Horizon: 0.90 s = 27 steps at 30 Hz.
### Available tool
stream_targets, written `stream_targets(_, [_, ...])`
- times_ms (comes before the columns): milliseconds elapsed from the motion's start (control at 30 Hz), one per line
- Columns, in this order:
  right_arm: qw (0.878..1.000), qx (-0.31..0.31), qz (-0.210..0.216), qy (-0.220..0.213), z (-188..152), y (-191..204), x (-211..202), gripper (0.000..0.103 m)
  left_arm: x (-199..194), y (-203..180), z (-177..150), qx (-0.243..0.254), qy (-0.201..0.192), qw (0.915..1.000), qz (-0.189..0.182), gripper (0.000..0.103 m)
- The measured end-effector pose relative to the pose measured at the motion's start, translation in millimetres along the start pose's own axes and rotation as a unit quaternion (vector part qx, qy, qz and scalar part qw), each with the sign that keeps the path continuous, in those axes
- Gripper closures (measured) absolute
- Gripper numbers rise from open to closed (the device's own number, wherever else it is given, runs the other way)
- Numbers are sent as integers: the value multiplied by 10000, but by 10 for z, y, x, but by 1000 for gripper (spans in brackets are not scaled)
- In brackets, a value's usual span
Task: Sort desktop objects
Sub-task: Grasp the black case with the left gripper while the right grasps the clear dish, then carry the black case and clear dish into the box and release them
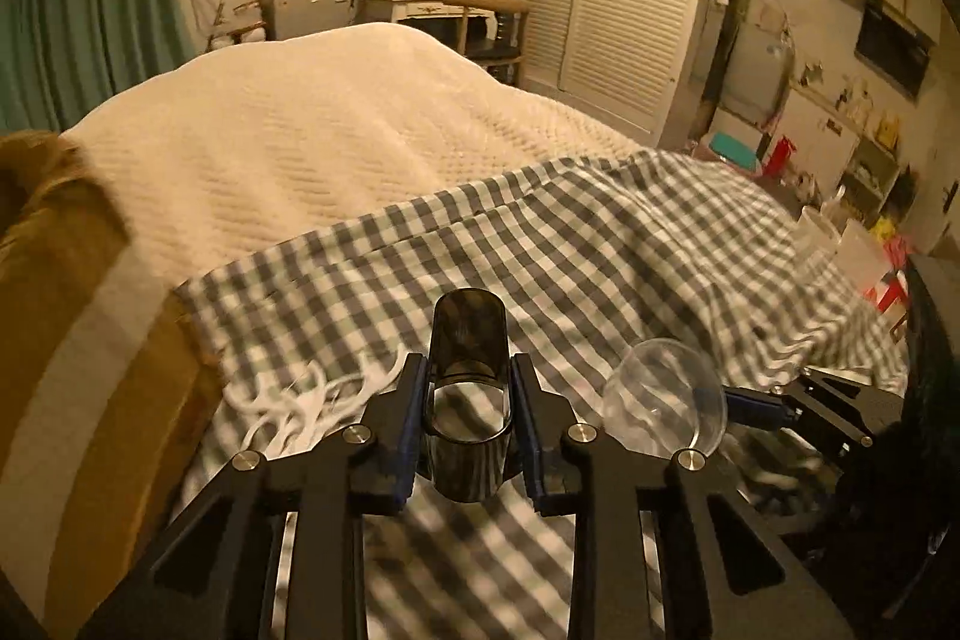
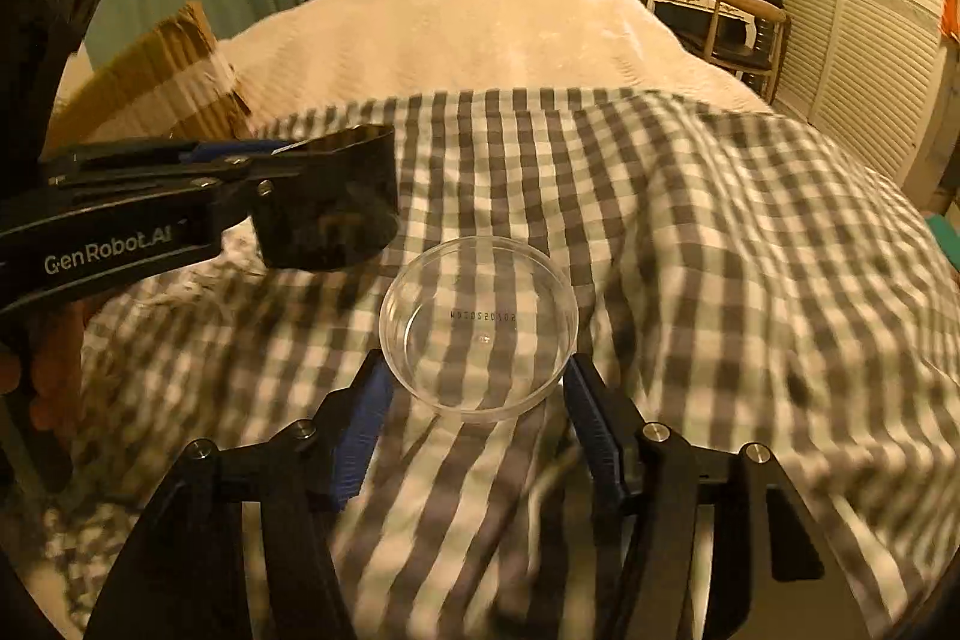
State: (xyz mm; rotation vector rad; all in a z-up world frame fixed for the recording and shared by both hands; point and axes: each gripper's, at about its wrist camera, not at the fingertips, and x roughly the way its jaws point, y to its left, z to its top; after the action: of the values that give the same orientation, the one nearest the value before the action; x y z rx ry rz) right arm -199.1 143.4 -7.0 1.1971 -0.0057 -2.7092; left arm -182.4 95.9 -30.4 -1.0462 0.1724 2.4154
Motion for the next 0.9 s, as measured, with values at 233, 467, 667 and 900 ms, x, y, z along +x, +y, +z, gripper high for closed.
stream_targets(233, [9988, -80, 208, -432, 252, 351, -701, 45, -821, 156, 103, -201, -463, 9984, 244, 76])
stream_targets(467, [9891, -475, 919, -1048, 1058, 1217, -1167, 45, -1803, 886, 172, -578, -974, 9865, 1180, 76])
stream_targets(667, [9816, -541, 1531, -1006, 1505, 1996, -879, 44, -2057, 1718, -193, -1235, -914, 9649, 2129, 76])
stream_targets(900, [9766, -615, 1875, -850, 1729, 2450, -384, 33, -1944, 2106, -418, -2123, -899, 9423, 2426, 58])
